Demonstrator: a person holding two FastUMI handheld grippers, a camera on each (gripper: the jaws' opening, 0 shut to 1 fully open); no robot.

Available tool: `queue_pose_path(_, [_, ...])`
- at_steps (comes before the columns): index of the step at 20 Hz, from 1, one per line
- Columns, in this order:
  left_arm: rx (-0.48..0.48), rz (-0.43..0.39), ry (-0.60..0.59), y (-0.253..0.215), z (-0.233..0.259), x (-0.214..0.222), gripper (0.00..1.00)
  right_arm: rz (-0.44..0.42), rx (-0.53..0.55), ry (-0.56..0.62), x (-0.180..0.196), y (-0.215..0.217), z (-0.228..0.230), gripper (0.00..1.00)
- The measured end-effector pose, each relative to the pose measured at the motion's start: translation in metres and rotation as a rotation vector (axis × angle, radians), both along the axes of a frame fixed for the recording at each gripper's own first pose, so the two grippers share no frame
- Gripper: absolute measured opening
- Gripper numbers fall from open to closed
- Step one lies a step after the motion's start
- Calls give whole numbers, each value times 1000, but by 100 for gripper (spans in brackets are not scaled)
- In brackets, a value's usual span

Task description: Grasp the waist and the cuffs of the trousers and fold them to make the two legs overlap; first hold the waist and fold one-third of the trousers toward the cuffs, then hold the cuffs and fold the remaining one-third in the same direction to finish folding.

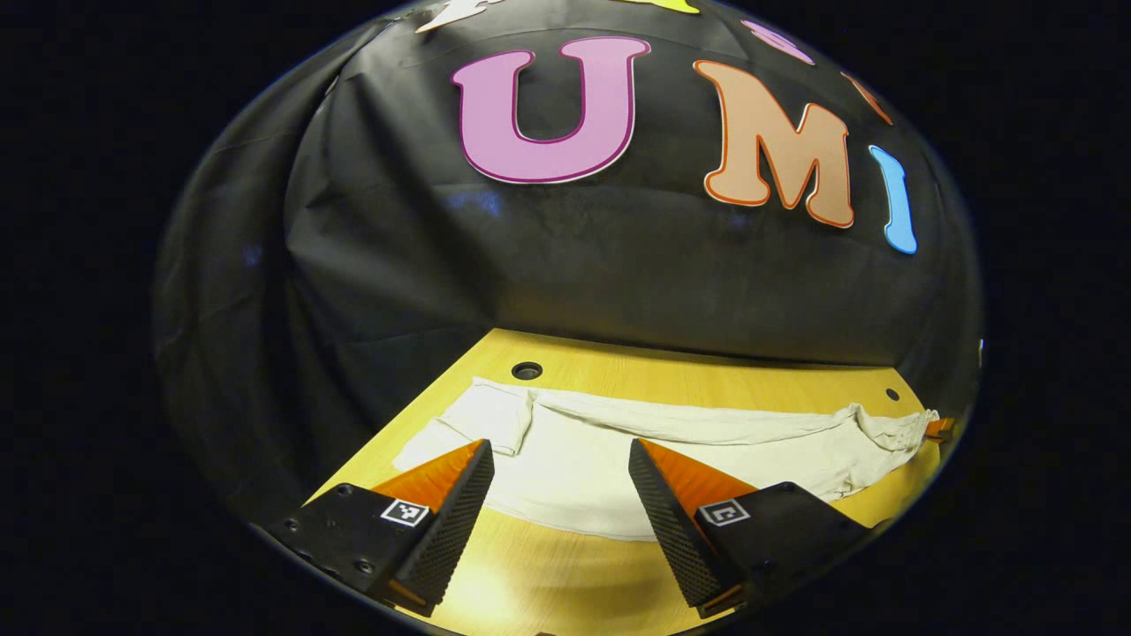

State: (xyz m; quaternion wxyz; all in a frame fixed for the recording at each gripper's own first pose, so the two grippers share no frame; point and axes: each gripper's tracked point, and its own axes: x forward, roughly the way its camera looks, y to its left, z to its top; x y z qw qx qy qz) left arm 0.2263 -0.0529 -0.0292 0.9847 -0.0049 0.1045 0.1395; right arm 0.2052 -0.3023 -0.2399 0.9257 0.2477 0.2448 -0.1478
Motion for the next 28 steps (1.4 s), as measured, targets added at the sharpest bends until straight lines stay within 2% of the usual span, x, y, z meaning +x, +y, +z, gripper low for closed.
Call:
queue_pose_path(3, [-12, -23, -3, 2, 2, 1, 94, 15, -29, -38, 0, 14, 21, 17])
queue_pose_path(6, [-10, -55, -7, 10, 4, 5, 94, 43, -62, -92, -18, 30, 54, 17])
queue_pose_path(10, [-59, -109, -14, 31, 0, 4, 94, 101, -141, -134, -23, 70, 85, 17])
queue_pose_path(15, [-100, -119, -4, 76, -9, -1, 94, 204, -221, -177, -45, 118, 115, 17])
queue_pose_path(16, [-102, -117, -2, 86, -12, -1, 94, 232, -225, -178, -46, 125, 119, 12])
queue_pose_path(17, [-108, -117, 4, 96, -15, -2, 94, 256, -231, -178, -43, 126, 127, 17])
queue_pose_path(23, [-120, -104, 41, 150, -34, -7, 95, 396, -256, -166, -7, 126, 151, 17])
queue_pose_path(26, [-117, -104, 55, 166, -42, 1, 94, 502, -295, -117, 14, 130, 166, 17])
queue_pose_path(28, [-112, -114, 74, 167, -48, 9, 94, 584, -325, -85, 10, 126, 180, 17])
